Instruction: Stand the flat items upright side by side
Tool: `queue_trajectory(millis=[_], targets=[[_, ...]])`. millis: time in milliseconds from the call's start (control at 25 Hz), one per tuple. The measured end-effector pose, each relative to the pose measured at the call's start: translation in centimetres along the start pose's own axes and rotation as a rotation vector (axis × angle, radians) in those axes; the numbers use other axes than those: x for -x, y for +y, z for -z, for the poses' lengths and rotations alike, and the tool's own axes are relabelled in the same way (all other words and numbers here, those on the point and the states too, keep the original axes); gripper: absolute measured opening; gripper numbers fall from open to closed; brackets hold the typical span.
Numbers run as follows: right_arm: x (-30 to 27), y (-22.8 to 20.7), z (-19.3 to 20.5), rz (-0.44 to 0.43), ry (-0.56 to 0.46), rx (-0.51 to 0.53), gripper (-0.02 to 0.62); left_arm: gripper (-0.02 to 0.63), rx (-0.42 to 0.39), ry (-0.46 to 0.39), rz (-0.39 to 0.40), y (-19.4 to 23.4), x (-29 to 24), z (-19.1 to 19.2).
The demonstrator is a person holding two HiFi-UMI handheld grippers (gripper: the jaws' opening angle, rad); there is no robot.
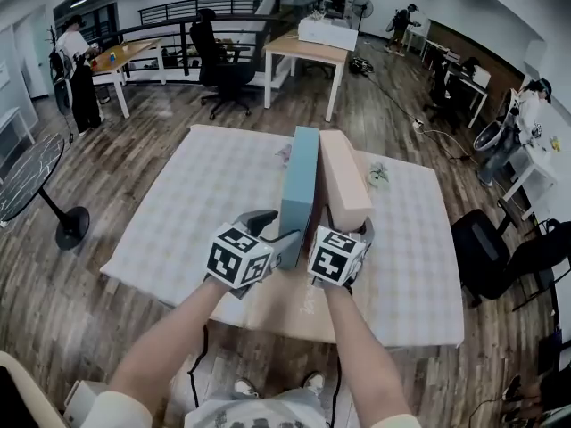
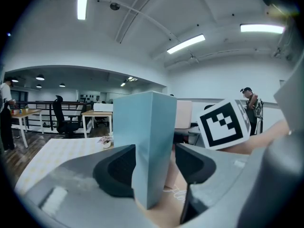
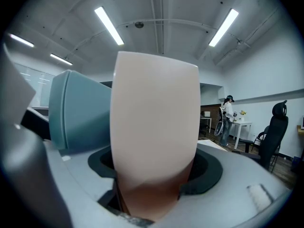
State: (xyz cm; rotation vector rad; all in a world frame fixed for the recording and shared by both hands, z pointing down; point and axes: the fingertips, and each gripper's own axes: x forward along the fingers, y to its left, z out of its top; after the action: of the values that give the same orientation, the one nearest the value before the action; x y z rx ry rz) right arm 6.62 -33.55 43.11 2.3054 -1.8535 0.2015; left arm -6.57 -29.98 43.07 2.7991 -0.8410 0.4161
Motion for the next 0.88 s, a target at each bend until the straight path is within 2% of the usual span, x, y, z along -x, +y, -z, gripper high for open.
queue_trajectory(millis=[240, 480, 600, 720, 880], targets=[[0.2, 0.6, 0.0, 0.004, 0.03, -0.05, 0.341, 0.272, -0.014, -0.009, 0.046, -0.4, -0.5, -0.6], [0.6, 1.7, -0.3, -0.045, 0.024, -0.129, 0.341, 0.272, -0.007, -0.014, 0.058, -0.2, -0.7, -0.6], [0.7, 1.7, -0.3, -0.067, 0.016, -0.137, 0.341, 0.272, -0.007, -0.011, 0.057, -0.2, -0.9, -0.7], [1.2, 1.9, -0.4, -0.131, 0.011, -0.118, 0.341, 0.272, -0.007, -0.01, 0.05, -0.2, -0.9, -0.7], [2.5, 2.3, -0.6, -0.271, 0.005, -0.059, 0.342, 0.272, -0.007, -0.008, 0.039, -0.1, -0.9, -0.6]])
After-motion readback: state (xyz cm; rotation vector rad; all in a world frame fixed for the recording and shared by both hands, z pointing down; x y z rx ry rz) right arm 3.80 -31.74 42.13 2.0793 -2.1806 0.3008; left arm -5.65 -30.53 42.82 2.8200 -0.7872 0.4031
